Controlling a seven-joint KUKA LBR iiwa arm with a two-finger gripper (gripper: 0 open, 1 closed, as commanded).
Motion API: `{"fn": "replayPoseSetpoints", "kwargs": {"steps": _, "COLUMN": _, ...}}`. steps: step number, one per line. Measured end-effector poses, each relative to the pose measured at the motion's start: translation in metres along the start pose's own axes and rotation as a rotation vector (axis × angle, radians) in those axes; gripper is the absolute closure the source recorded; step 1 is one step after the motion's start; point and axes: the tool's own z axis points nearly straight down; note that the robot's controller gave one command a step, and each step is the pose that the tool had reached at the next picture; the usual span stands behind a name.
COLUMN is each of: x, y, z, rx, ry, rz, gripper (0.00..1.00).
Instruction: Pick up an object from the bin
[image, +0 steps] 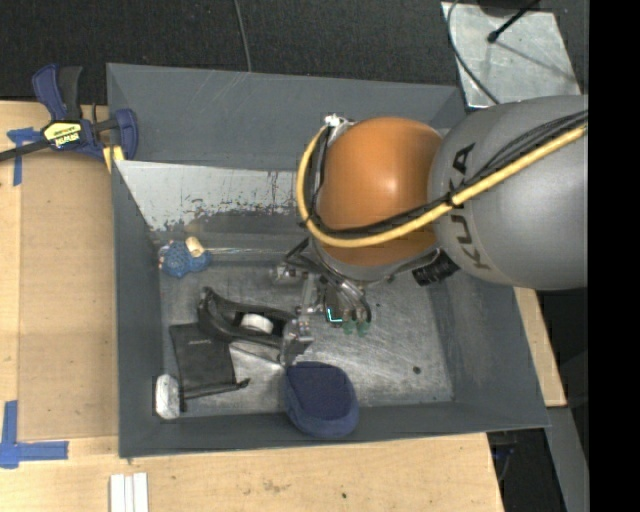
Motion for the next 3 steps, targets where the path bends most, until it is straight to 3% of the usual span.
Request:
{"fn": "replayPoseSetpoints", "kwargs": {"steps": 1, "x": -0.033, "y": -0.01, "z": 0.114, "rx": 0.001, "ry": -0.011, "rz": -0.404, "gripper": 0.0}}
{"fn": "replayPoseSetpoints", "kwargs": {"steps": 2, "x": -0.078, "y": -0.027, "z": 0.131, "rx": -0.005, "ry": -0.004, "rz": -0.435, "gripper": 0.0}}
{"fn": "replayPoseSetpoints", "kwargs": {"steps": 3, "x": -0.078, "y": -0.027, "z": 0.13, "rx": -0.005, "ry": -0.008, "rz": -0.434, "gripper": 1.0}}
